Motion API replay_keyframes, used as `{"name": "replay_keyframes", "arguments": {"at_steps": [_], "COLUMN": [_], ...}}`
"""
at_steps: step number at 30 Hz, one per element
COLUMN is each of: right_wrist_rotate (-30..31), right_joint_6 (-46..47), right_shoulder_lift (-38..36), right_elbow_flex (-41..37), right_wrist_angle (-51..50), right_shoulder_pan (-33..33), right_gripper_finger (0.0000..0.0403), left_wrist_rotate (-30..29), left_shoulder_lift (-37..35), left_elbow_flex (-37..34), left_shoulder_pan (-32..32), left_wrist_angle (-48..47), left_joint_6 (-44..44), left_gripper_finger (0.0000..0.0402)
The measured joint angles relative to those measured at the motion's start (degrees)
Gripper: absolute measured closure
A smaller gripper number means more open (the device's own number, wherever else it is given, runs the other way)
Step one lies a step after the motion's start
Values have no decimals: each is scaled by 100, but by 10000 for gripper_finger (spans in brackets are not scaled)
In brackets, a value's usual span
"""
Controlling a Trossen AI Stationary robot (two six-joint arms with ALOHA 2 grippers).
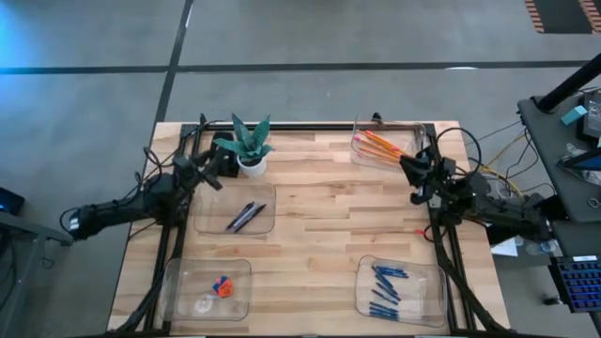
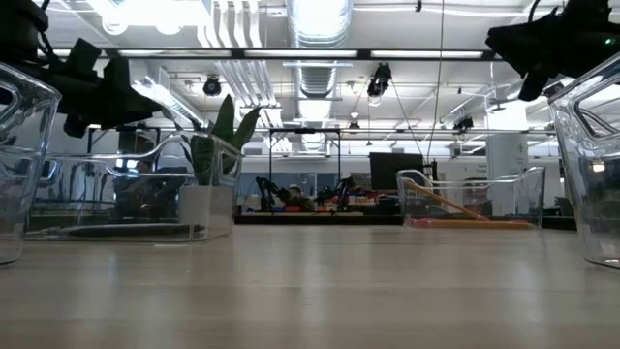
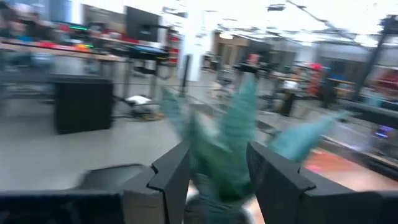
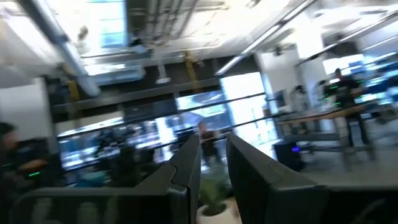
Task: Sort crayons/erasers/pens/pencils in bins
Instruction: Return to Home Position
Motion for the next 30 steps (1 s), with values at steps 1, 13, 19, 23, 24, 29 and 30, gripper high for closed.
{"name": "replay_keyframes", "arguments": {"at_steps": [1, 13, 19, 23, 24, 29, 30], "right_wrist_rotate": [0, 2, 4, 7, 7, 7, 7], "right_joint_6": [0, 0, 0, 0, 0, 0, 0], "right_shoulder_lift": [0, 0, 0, -2, -2, -2, -2], "right_elbow_flex": [0, -2, -2, -2, -2, -2, -4], "right_wrist_angle": [-2, 1, 2, 0, 1, 2, 1], "right_shoulder_pan": [-162, -2124, -2882, -3249, -3334, -3673, -3720], "right_gripper_finger": [335, 335, 335, 335, 335, 335, 335], "left_wrist_rotate": [-2, 0, -2, -2, 0, 0, -2], "left_shoulder_lift": [1, -1, -1, -1, -1, -1, -1], "left_elbow_flex": [-2, -4, -4, -4, -4, -4, -4], "left_shoulder_pan": [176, 2251, 3183, 3612, 3692, 3896, 3897], "left_wrist_angle": [0, 4, 4, 4, 4, 4, 3], "left_joint_6": [0, -1, -1, -1, -1, -1, -1], "left_gripper_finger": [257, 257, 257, 257, 257, 257, 257]}}
